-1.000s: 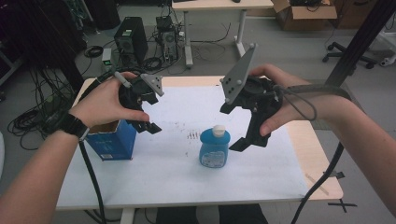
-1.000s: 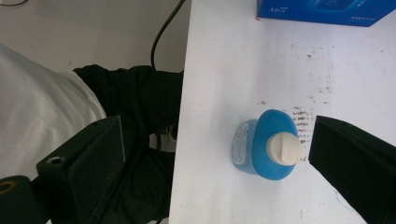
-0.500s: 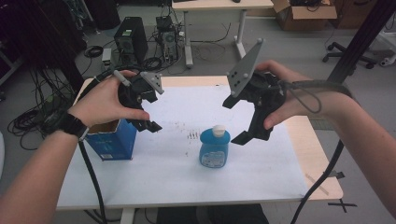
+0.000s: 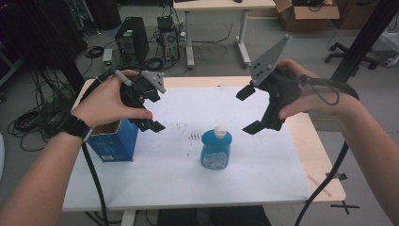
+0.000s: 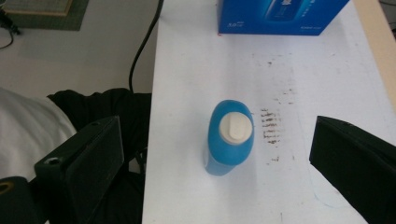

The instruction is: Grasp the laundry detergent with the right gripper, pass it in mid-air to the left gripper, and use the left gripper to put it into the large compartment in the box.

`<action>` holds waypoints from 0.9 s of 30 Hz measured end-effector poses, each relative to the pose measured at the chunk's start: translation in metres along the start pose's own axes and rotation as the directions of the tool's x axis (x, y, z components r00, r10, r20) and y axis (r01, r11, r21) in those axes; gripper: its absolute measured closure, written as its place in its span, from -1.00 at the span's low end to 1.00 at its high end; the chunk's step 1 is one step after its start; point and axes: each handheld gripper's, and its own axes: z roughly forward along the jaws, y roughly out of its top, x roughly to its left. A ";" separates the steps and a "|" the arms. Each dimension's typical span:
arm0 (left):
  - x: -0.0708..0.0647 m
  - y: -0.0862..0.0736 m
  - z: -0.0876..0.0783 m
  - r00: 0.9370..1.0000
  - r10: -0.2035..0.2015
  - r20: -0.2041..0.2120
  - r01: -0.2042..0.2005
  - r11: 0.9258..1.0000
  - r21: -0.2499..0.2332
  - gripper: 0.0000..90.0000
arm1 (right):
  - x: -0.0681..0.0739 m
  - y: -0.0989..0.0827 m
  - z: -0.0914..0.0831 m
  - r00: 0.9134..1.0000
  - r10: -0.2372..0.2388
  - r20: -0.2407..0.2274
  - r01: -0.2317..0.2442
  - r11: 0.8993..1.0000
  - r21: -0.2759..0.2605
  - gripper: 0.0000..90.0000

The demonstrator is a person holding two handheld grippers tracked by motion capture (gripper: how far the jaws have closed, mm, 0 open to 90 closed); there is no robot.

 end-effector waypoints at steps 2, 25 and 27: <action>0.000 0.000 0.001 1.000 -0.003 0.001 0.003 1.000 -0.005 -0.91 | -0.004 -0.011 0.000 1.000 0.013 0.012 -0.013 1.000 -0.028 -0.94; -0.007 -0.010 0.005 0.999 -0.034 -0.012 0.033 0.998 -0.052 -0.91 | -0.023 -0.096 0.028 0.991 0.137 -0.003 -0.133 0.955 -0.266 -0.94; -0.007 -0.011 0.006 0.999 -0.034 -0.010 0.033 0.998 -0.052 -0.91 | -0.023 -0.106 0.037 0.988 0.153 -0.005 -0.148 0.946 -0.287 -0.94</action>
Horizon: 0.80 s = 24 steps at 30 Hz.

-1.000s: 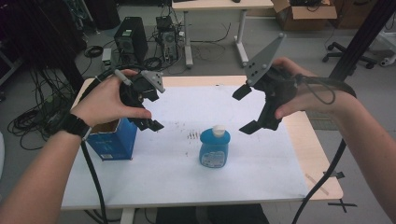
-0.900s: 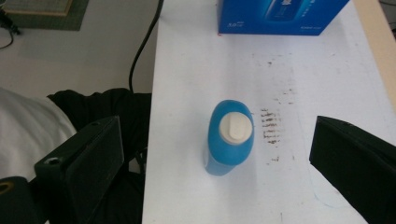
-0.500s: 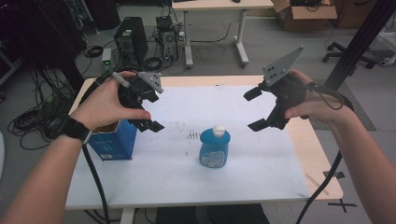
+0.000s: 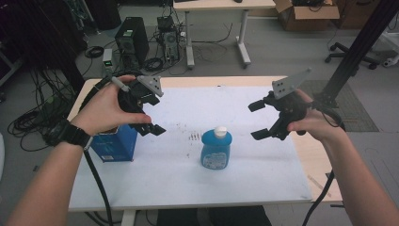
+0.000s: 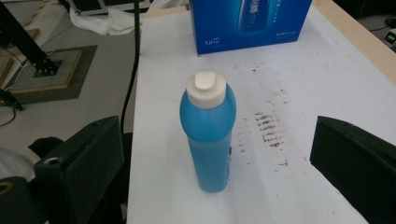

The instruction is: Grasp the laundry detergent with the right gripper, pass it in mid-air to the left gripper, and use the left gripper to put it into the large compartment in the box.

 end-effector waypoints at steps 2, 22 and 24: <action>0.000 -0.001 0.001 1.000 -0.004 0.002 0.004 1.000 0.000 -0.91 | 0.000 -0.008 0.005 1.000 0.012 0.008 -0.012 1.000 -0.013 -0.93; -0.001 -0.007 0.006 1.000 -0.017 0.003 0.017 1.000 -0.016 -0.91 | -0.008 -0.058 0.062 0.997 0.080 -0.006 -0.081 0.993 -0.087 -0.90; -0.001 -0.007 0.006 1.000 -0.017 0.003 0.017 1.000 -0.016 -0.91 | -0.007 -0.060 0.069 0.996 0.085 -0.009 -0.085 0.992 -0.091 -0.90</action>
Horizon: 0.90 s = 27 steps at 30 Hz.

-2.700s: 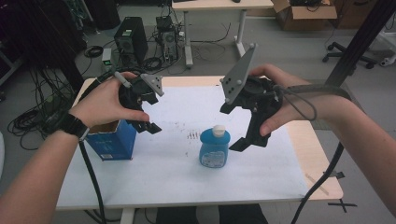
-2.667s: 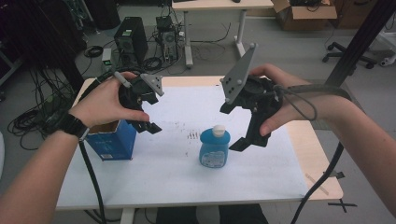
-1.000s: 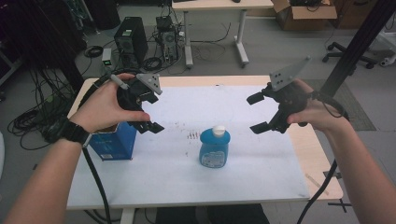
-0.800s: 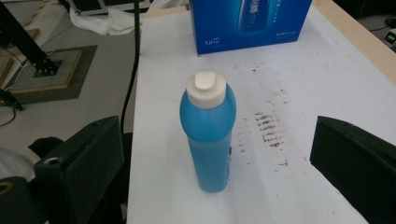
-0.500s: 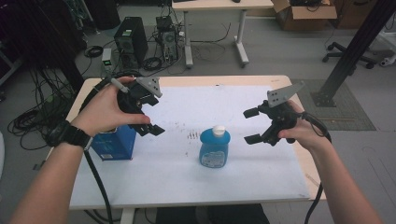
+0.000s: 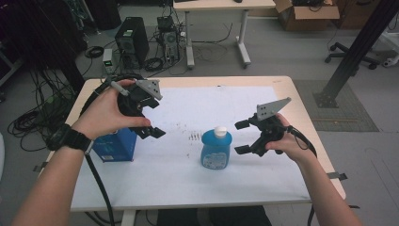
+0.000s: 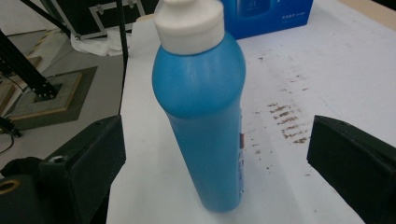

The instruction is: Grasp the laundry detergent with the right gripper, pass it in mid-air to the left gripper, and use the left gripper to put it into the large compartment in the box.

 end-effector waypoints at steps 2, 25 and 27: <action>0.000 0.000 0.000 1.000 -0.001 0.003 0.001 1.000 -0.003 -0.91 | 0.001 -0.002 0.007 1.000 -0.002 0.006 0.002 1.000 0.002 -0.90; -0.004 -0.003 0.006 1.000 0.007 0.015 -0.006 1.000 -0.018 -0.91 | 0.003 -0.008 0.056 1.000 0.008 0.009 -0.008 0.999 -0.035 -0.82; -0.003 -0.003 0.006 1.000 0.006 0.016 -0.006 1.000 -0.022 -0.91 | 0.004 -0.008 0.060 1.000 0.010 0.001 -0.010 0.999 -0.043 -0.80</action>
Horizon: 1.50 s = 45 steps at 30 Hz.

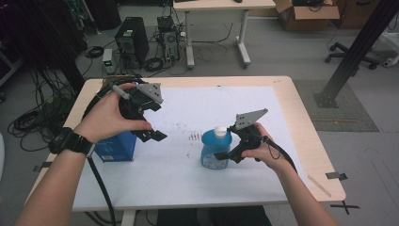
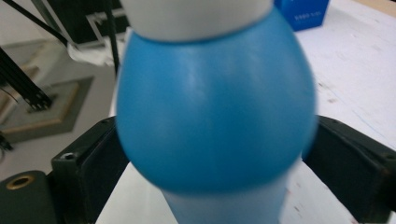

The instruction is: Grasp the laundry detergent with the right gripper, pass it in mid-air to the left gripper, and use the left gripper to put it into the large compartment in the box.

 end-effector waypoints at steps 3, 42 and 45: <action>0.000 0.000 0.000 1.000 0.000 -0.002 0.000 1.000 0.000 -0.91 | 0.001 -0.001 0.004 1.000 0.003 -0.007 -0.003 1.000 -0.014 -0.77; -0.001 -0.001 -0.002 1.000 0.000 0.004 0.000 1.000 0.003 -0.91 | 0.001 -0.008 0.003 0.999 -0.031 0.036 0.033 0.999 -0.041 -0.24; -0.001 -0.001 -0.002 1.000 0.003 0.005 -0.003 1.000 0.004 -0.91 | 0.001 -0.009 0.003 0.999 -0.032 0.033 0.033 0.999 -0.042 -0.22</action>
